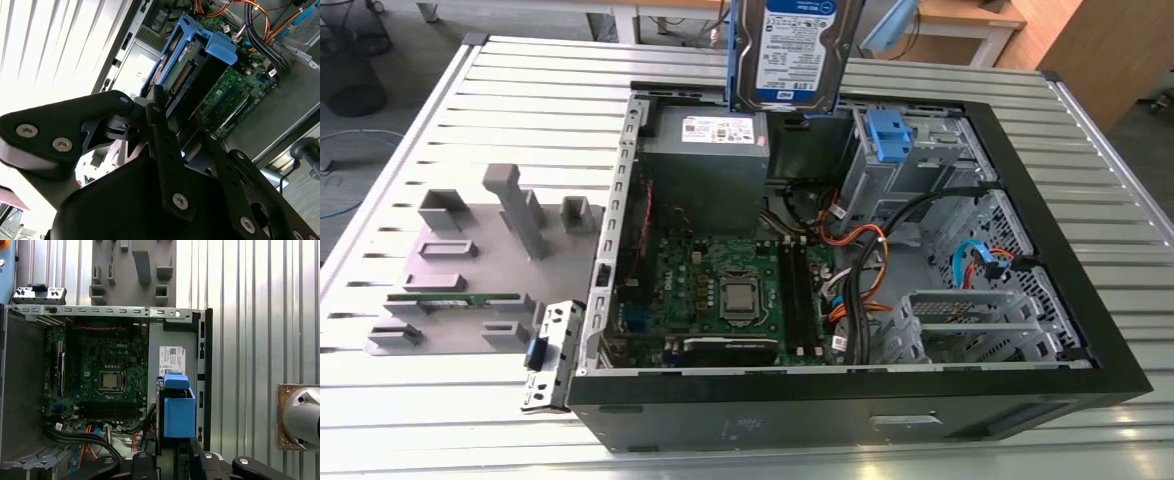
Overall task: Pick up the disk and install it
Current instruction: 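Pick up the disk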
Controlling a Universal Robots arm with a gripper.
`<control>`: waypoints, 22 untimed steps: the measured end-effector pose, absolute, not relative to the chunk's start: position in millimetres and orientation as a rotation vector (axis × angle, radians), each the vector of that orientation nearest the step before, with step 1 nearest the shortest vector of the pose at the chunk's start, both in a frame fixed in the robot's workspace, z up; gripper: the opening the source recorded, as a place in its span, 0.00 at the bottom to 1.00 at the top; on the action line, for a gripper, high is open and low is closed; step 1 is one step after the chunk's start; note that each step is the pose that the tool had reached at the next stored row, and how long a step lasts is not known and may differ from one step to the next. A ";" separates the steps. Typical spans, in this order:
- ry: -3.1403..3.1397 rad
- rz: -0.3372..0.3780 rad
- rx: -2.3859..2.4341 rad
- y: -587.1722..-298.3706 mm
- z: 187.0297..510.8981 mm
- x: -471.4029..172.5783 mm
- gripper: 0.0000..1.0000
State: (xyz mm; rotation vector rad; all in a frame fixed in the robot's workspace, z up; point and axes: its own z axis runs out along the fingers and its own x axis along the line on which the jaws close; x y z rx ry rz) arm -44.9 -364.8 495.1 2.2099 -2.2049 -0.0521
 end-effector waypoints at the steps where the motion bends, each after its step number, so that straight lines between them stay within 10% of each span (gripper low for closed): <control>1: -2.205 -0.052 2.210 -364.8 495.1 -44.5 0.35; 22: -2.205 -0.052 2.210 -365.9 494.5 -31.0 0.35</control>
